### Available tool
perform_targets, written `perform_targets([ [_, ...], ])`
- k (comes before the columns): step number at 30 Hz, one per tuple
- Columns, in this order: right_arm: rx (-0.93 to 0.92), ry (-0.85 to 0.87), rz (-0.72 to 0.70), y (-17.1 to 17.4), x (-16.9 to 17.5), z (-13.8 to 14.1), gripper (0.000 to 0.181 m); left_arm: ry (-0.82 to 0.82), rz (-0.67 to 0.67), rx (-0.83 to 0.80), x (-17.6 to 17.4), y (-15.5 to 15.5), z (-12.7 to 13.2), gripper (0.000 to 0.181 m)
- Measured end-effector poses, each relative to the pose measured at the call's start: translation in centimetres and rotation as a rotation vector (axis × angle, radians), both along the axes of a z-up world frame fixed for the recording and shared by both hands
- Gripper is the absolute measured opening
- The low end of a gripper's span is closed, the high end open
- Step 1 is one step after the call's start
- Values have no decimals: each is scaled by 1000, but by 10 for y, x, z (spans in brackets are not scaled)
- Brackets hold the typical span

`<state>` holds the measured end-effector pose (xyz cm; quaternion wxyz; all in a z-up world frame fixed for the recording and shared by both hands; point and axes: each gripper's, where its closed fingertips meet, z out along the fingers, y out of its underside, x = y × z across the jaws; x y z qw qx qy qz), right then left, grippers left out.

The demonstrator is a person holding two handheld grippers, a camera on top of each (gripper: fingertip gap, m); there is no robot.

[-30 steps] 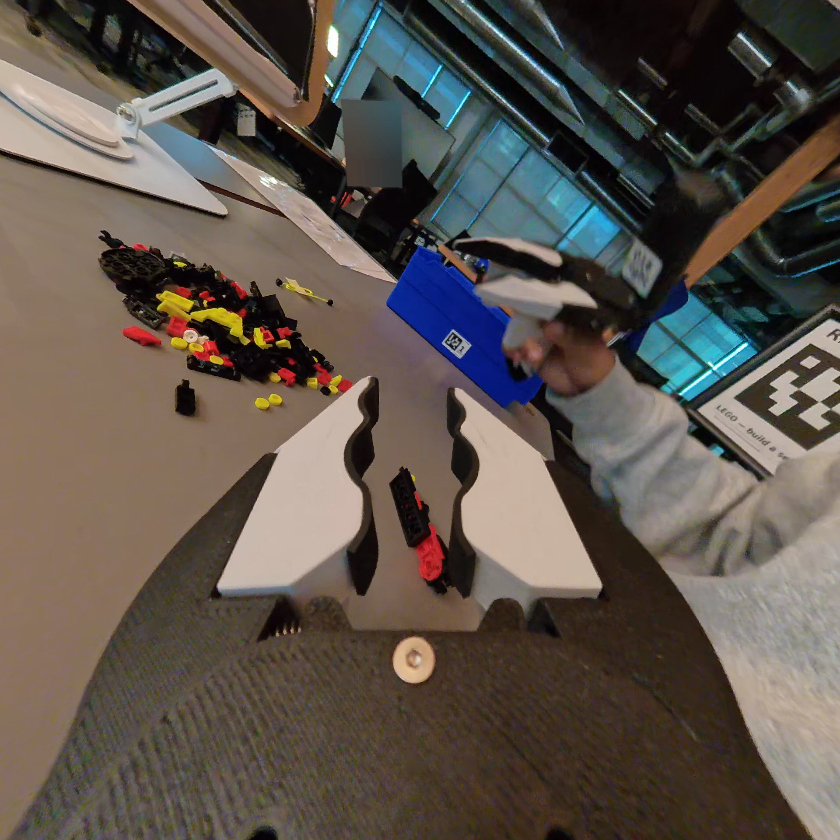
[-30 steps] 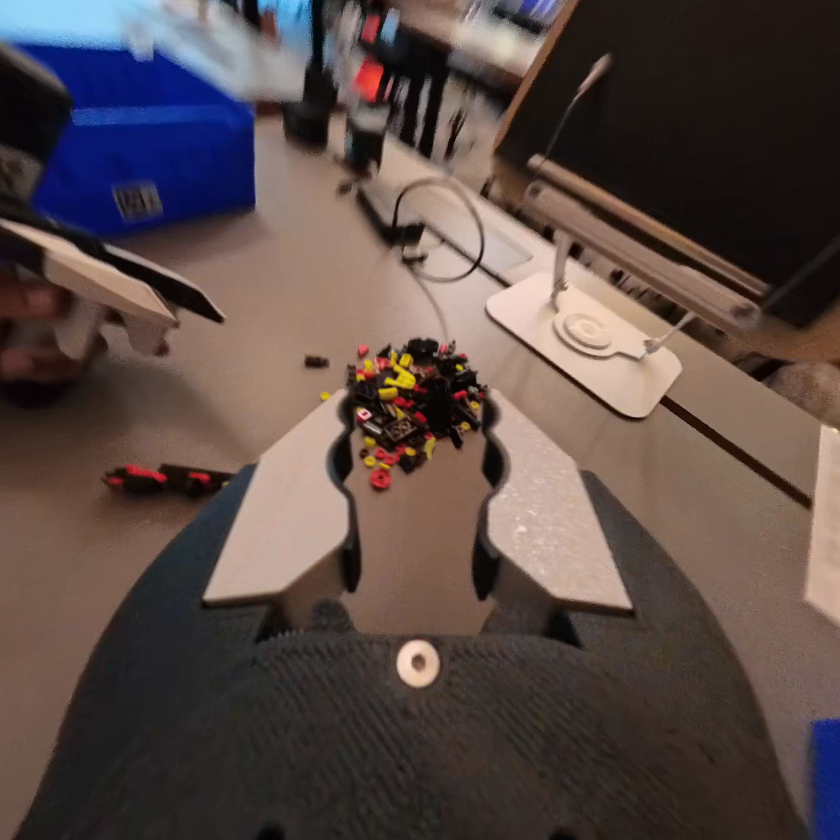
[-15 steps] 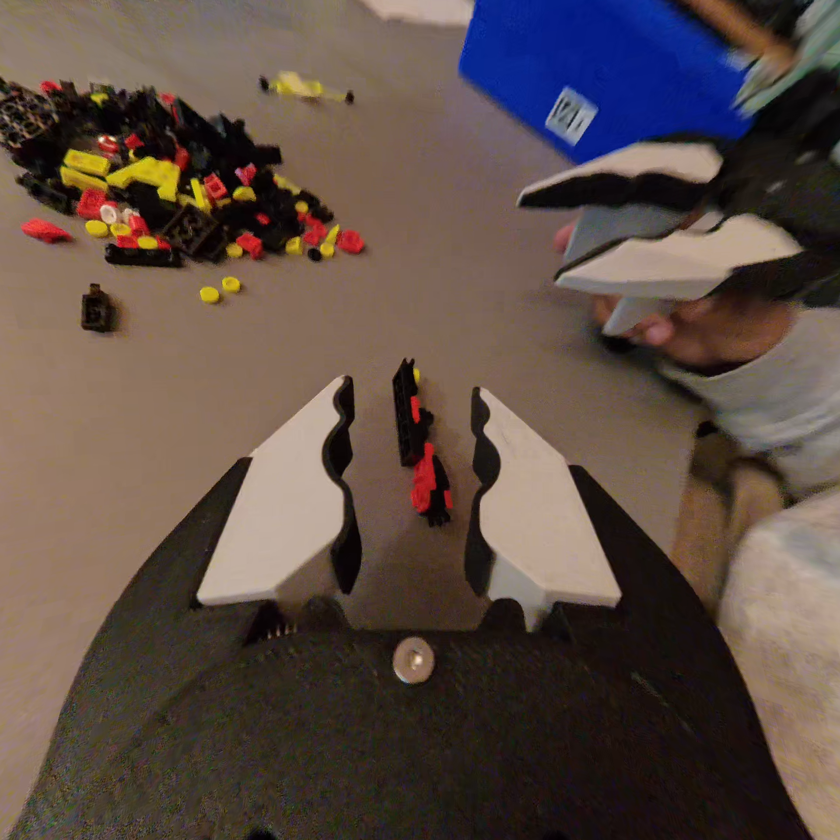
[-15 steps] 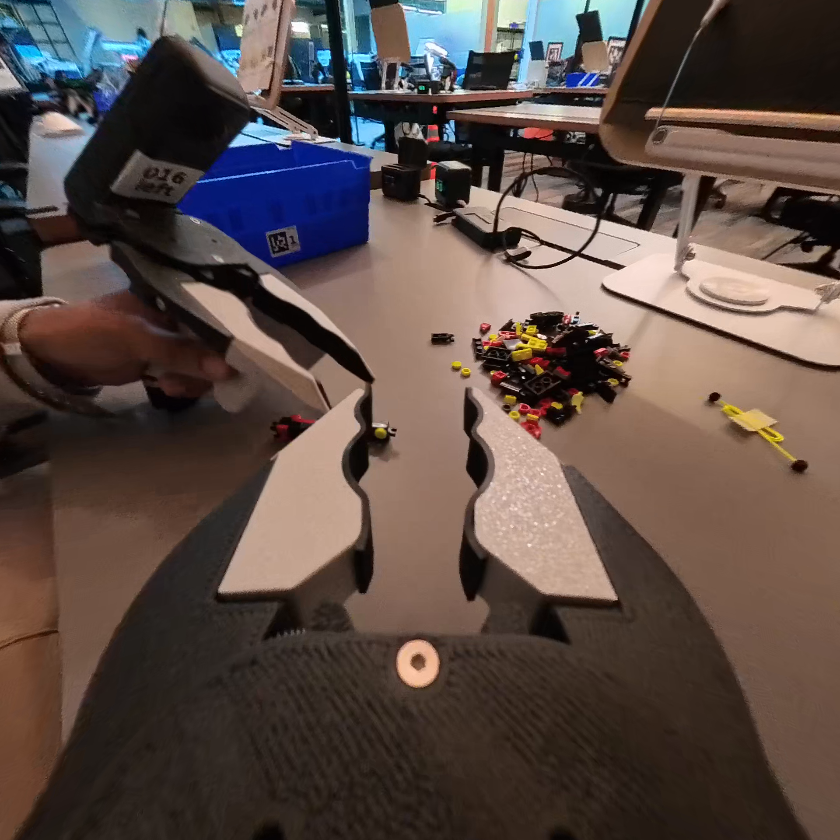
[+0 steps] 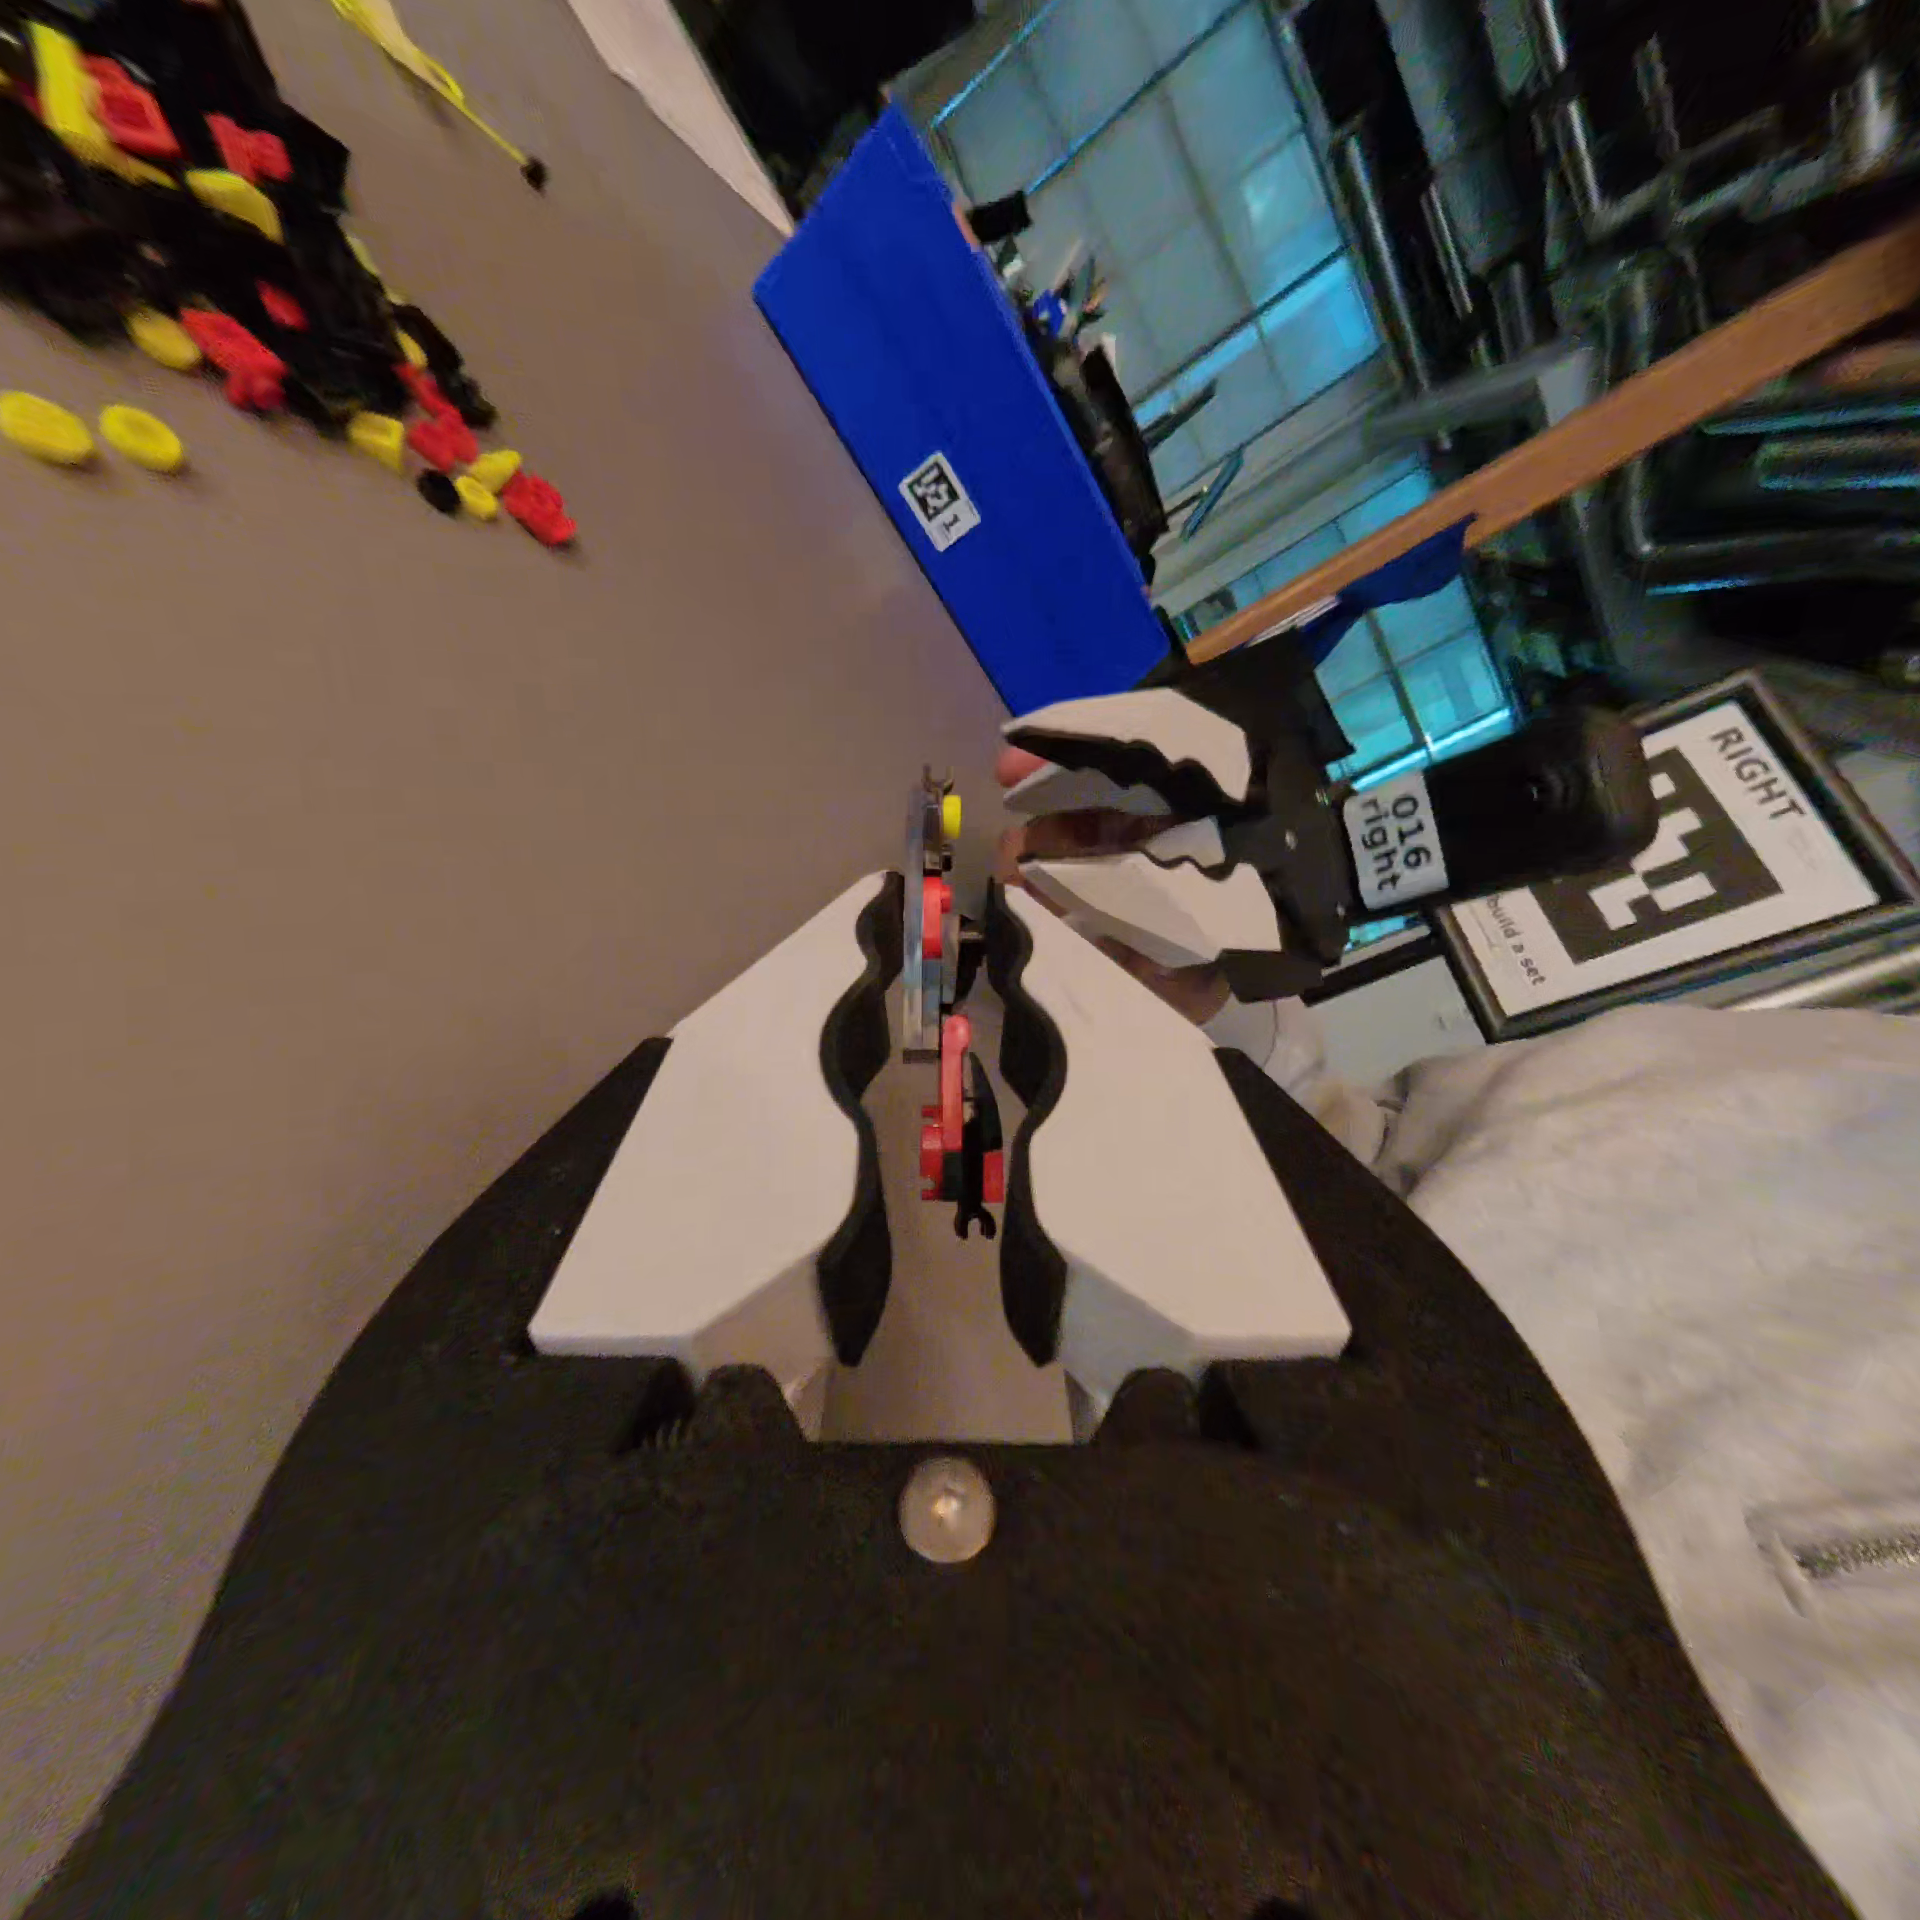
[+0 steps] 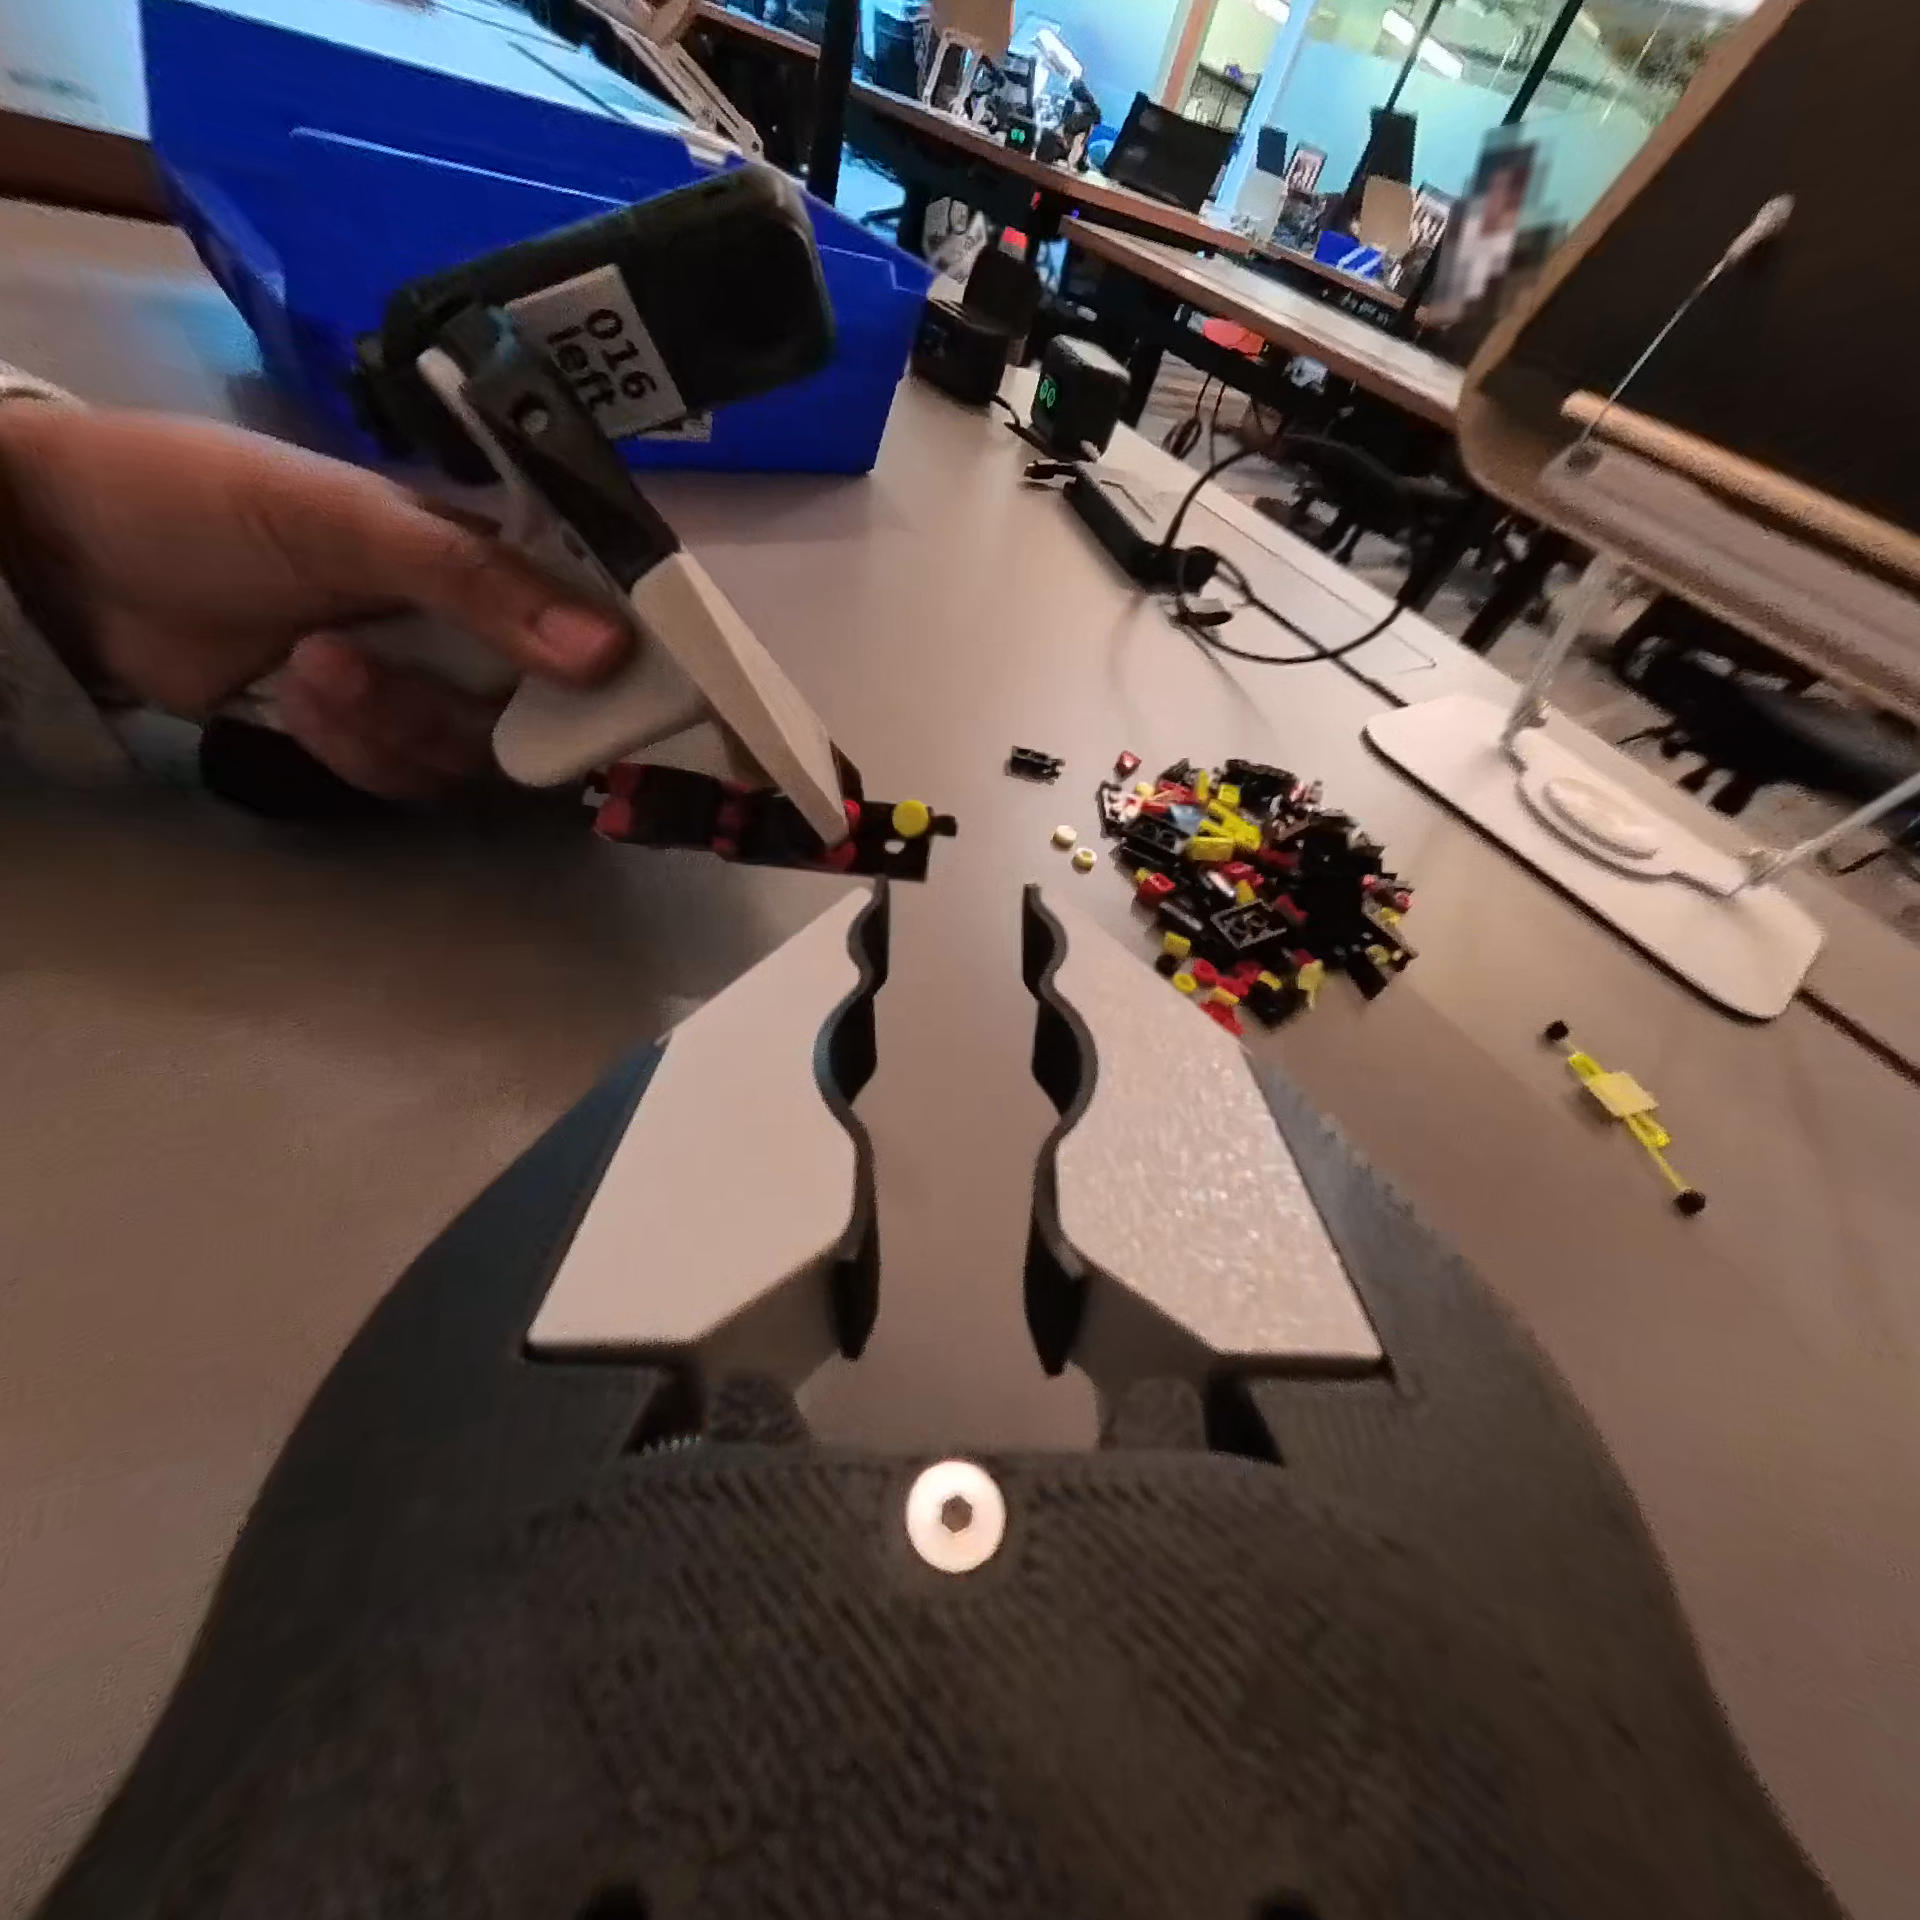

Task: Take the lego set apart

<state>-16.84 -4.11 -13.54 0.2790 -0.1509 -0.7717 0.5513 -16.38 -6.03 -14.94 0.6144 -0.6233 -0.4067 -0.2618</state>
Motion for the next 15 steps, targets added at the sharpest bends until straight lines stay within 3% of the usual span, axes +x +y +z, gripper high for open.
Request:
perform_targets([
  [1, 11, 36, 2, -2, 1, 1, 23, -9, -4, -8, 0, -2, -2, 13],
  [6, 75, 195, 97, -15, 19, 1, 15, -6, -138, -77, 20, 8, -12, 13],
  [15, 138, 123, 191, -8, 27, -12, 14, -11, -225, -67, 32, 10, -12, 13],
])
